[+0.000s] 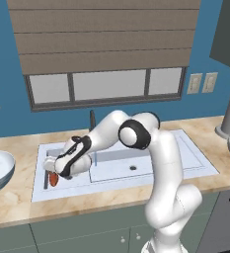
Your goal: Pick the cucumbers from the sink and place them in one bowl. Place the sweet potato in the other bowl. Then turn off the sink faucet.
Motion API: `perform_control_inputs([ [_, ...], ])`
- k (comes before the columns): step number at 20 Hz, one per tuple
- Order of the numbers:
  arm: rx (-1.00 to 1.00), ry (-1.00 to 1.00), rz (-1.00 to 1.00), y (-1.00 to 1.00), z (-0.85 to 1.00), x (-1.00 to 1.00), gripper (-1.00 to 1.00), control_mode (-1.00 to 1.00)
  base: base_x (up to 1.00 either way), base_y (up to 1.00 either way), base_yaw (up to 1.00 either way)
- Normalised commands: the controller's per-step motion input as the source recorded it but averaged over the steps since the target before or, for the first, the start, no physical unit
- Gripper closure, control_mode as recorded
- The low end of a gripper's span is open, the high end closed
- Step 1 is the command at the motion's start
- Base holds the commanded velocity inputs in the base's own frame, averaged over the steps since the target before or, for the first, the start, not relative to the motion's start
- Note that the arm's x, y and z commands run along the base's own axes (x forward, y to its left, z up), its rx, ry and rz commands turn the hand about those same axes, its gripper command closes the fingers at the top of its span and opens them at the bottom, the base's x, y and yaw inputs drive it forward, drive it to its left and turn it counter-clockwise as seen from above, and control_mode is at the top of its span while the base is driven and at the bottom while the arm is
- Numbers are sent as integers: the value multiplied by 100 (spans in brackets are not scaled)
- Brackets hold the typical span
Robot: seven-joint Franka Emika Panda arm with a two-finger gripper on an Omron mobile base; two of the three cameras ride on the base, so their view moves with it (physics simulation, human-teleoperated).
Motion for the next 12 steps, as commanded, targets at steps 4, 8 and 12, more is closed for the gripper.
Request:
perform_control_inputs([
  [4, 0, 0, -1, 11, -20, -3, -100, -100, 0, 0, 0],
  [8, 0, 0, -5, 0, -21, -28, -100, -100, 0, 0, 0],
  [12, 0, 1, -8, 0, -23, -34, -100, -100, 0, 0, 0],
])
